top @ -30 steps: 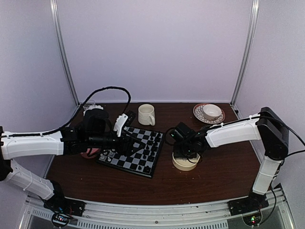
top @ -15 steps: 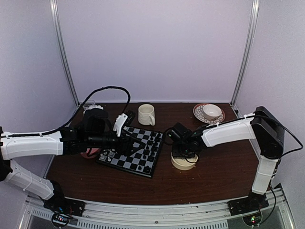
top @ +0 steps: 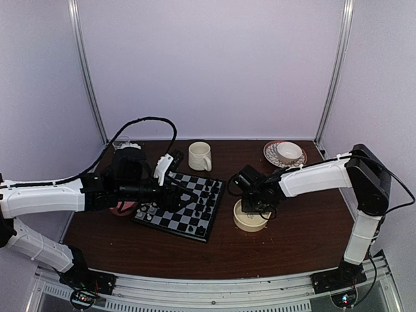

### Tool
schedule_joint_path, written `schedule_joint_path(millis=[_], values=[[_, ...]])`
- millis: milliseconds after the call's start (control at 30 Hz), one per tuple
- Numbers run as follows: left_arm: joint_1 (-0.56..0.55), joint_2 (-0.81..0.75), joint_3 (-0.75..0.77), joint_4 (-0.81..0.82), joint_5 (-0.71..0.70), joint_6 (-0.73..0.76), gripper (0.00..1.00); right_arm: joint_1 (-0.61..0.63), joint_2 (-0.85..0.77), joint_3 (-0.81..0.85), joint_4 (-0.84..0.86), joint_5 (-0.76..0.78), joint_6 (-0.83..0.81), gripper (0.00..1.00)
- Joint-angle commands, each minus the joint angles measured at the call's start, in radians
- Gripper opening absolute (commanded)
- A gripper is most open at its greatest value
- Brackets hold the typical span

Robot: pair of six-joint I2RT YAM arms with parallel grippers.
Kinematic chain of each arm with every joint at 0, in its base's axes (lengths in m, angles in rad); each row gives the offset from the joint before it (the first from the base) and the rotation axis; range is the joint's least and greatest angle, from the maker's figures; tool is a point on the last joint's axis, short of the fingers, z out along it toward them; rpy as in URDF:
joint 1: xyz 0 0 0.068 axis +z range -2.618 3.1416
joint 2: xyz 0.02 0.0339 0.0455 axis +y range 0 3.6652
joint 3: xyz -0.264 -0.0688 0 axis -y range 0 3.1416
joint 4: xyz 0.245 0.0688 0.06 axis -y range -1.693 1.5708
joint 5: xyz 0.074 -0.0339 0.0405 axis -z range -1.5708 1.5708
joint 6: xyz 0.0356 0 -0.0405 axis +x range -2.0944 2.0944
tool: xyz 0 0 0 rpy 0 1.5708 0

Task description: Set up the chess pieces on the board

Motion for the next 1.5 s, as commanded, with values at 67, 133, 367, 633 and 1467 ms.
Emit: schedule_joint_path(millis=[67, 133, 367, 633, 1467], values=[[-0.005, -0.017, -0.003, 0.03, -0.009, 0.003, 0.71, -0.004, -0.079, -0.008, -0.022, 0.034, -0.207, 0.08], [-0.004, -0.014, -0.003, 0.031, -0.01, 0.003, 0.71, -0.008, -0.115, -0.028, 0.02, -0.001, -0.31, 0.08], [-0.005, -0.007, 0.0, 0.033, -0.001, -0.009, 0.71, -0.011, -0.284, -0.124, 0.187, -0.149, -0.61, 0.13], [0.062, 0.05, -0.001, 0.06, 0.081, -0.091, 0.71, -0.005, -0.375, -0.178, 0.392, -0.378, -0.823, 0.16], [0.058, 0.246, 0.024, 0.264, 0.414, -0.237, 0.62, 0.226, -0.459, -0.331, 0.562, -0.374, -1.124, 0.14]])
